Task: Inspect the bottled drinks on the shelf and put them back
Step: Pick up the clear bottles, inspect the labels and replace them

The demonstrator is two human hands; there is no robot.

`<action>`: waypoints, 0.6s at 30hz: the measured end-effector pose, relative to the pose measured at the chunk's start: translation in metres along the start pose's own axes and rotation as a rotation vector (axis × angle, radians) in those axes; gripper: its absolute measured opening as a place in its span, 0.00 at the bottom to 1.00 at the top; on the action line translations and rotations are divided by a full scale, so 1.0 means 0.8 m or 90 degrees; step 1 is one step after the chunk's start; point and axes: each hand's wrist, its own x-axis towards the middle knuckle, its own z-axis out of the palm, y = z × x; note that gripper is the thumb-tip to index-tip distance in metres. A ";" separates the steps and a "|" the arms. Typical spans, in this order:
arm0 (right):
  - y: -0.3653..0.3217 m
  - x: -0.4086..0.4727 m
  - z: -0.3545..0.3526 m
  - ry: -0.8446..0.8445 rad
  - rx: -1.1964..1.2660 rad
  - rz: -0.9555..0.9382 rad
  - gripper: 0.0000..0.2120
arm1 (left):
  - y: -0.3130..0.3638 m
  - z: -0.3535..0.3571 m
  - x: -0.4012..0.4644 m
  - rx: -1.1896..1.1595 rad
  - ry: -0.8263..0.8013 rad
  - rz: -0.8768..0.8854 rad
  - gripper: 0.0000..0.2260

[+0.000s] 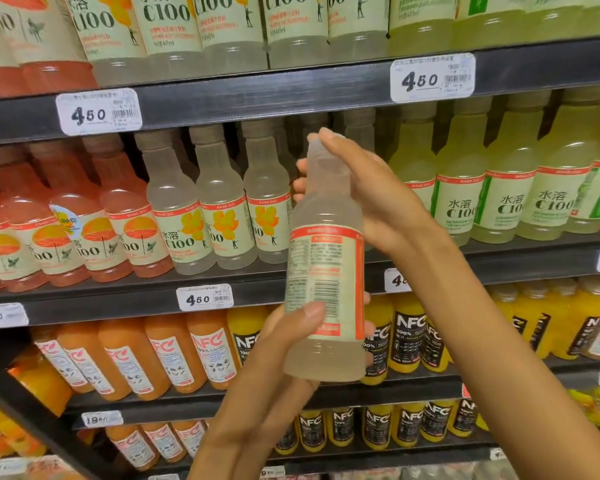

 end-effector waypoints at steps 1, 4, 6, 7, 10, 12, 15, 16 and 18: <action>0.002 0.000 -0.001 -0.018 0.086 0.027 0.13 | 0.000 0.002 0.002 -0.058 -0.040 -0.015 0.31; 0.013 0.000 -0.002 -0.045 0.260 0.088 0.16 | -0.001 0.007 0.007 -0.268 -0.138 -0.075 0.39; 0.019 0.002 -0.001 -0.044 0.267 0.101 0.14 | -0.005 0.005 0.011 -0.368 -0.187 -0.105 0.38; 0.020 0.002 -0.001 -0.044 0.258 0.101 0.12 | -0.005 0.003 0.013 -0.350 -0.186 -0.112 0.38; 0.011 0.003 -0.004 -0.029 0.190 0.067 0.13 | -0.014 -0.014 0.017 -0.136 -0.106 -0.110 0.35; 0.003 0.001 -0.010 -0.006 0.107 0.021 0.13 | -0.012 -0.029 0.018 0.080 0.018 -0.048 0.29; 0.000 -0.002 -0.015 0.053 -0.036 -0.027 0.13 | -0.011 -0.032 0.017 0.233 0.075 0.005 0.23; 0.001 -0.002 -0.014 0.073 -0.086 -0.035 0.15 | -0.014 -0.028 0.017 0.251 0.083 0.002 0.20; 0.002 -0.002 -0.013 0.076 -0.151 -0.039 0.17 | -0.023 -0.019 0.016 0.255 0.094 -0.011 0.19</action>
